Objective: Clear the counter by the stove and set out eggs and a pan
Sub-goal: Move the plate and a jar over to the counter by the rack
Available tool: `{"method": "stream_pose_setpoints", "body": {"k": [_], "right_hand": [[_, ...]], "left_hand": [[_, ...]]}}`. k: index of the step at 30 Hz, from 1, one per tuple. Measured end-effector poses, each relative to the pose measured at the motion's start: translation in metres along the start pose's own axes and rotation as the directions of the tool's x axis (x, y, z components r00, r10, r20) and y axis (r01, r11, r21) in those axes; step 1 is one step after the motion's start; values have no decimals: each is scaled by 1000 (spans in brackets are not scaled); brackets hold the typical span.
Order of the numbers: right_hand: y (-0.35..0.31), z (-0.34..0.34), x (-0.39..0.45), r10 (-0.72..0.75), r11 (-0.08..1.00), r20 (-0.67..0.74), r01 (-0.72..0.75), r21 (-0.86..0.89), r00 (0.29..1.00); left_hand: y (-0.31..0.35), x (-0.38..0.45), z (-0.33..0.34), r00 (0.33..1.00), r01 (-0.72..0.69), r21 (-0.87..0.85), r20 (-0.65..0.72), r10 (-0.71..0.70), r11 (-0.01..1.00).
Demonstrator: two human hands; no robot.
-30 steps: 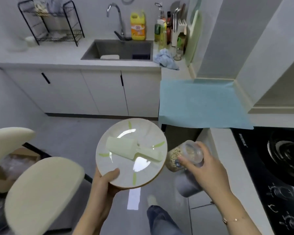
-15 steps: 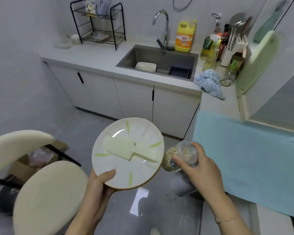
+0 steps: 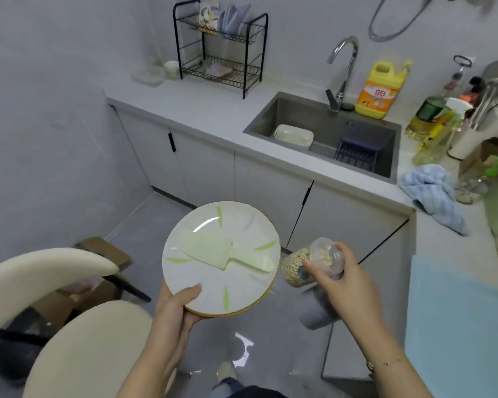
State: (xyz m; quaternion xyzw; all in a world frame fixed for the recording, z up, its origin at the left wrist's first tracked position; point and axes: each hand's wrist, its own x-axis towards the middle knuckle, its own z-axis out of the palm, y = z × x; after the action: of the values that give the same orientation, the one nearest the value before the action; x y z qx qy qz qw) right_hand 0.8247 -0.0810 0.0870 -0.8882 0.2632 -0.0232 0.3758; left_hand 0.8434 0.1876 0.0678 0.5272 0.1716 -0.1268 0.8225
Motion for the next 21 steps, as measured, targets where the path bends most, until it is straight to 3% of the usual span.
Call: {"method": "stream_pose_setpoints", "body": {"k": [15,21], "right_hand": [[-132,99,196,-87,996,38,87,6,995],[-193,138,303,-109,994,108,109,6,988]], "left_hand": [[88,210,-17,997,-9,-98,-81,1,995],[144,309,-1,990,-20,-40,-139,14,999]]}}
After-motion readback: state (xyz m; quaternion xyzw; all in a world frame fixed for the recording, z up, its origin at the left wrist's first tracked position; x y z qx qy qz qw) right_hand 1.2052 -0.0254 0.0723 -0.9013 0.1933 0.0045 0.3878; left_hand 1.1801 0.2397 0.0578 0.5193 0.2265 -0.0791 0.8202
